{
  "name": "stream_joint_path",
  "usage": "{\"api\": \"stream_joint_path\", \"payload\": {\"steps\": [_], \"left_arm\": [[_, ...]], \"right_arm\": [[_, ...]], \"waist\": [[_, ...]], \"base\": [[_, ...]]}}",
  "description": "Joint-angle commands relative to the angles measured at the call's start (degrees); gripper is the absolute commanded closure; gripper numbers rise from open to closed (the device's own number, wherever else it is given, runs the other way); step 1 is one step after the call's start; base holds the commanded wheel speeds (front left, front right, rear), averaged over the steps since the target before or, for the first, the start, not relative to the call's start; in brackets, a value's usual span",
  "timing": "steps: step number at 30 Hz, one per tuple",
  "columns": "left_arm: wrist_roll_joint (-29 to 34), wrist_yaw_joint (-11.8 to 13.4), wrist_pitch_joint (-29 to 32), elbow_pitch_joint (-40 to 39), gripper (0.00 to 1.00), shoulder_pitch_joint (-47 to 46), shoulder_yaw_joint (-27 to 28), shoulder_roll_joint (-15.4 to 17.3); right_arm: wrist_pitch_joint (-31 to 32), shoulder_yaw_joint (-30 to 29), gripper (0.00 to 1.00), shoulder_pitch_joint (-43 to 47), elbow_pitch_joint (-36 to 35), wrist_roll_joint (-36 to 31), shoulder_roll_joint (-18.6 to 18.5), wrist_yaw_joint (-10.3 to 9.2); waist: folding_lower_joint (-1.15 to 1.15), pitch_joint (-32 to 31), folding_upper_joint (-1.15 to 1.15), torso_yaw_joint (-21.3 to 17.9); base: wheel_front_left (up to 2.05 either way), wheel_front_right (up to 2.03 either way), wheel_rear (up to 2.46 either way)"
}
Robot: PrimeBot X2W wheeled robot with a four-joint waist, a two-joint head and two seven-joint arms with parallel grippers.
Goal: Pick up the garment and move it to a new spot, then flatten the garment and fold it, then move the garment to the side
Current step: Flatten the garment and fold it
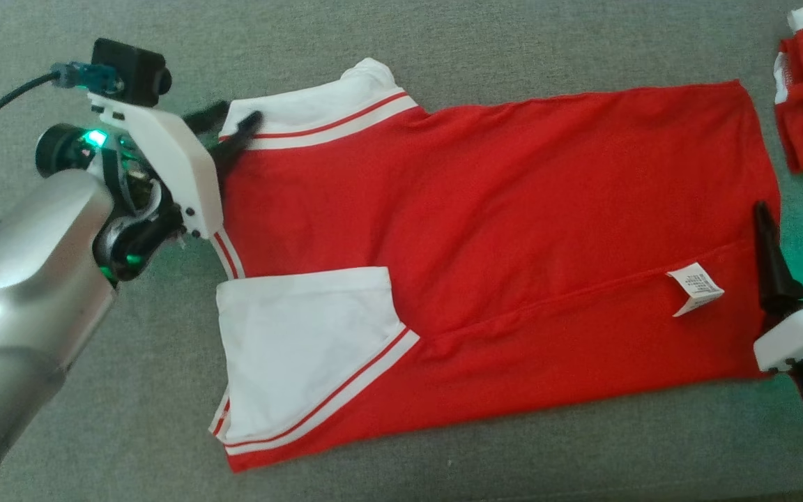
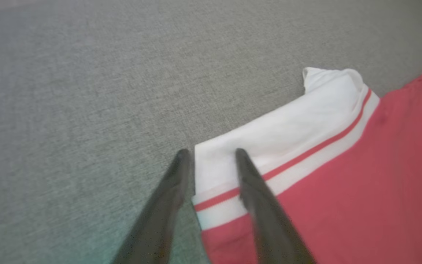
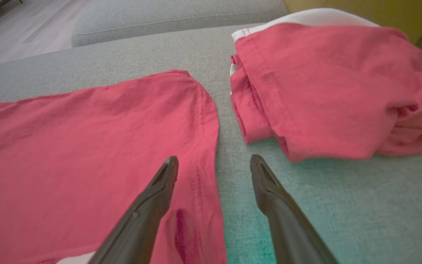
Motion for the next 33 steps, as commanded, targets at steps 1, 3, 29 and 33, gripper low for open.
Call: {"api": "stream_joint_path", "payload": {"steps": [1, 3, 29, 33], "left_arm": [[-0.94, -0.32, -0.46, -1.50, 1.00, -2.31, 1.03, 3.02], [-1.89, -0.32, -1.86, -2.73, 1.00, -2.88, -0.78, 4.10], [8.63, 2.94, -23.22, -24.83, 0.00, 11.38, -17.40, 4.50], [9.65, 6.19, -26.64, -23.03, 0.00, 13.42, -16.62, 1.97]], "right_arm": [[-0.82, 0.36, 0.00, -0.65, -1.87, -0.71, -1.29, -0.04], [-1.50, -0.12, 0.00, -0.98, -1.28, -1.23, -1.09, -0.04], [-3.20, -0.63, 0.00, 0.90, 1.27, -1.61, 1.32, -0.04], [-3.28, -0.71, 0.00, 0.97, 1.28, -1.66, 1.48, -0.04]], "waist": [[0.00, 0.02, 0.00, 0.05], [0.00, -0.04, 0.00, 0.10], [0.00, -4.78, 0.00, 3.14], [0.00, -5.02, 0.00, 3.52]], "base": [[0.00, 0.00, 0.00], [0.00, 0.00, 0.00], [0.00, 0.00, 0.00], [0.00, 0.00, 0.00]]}}
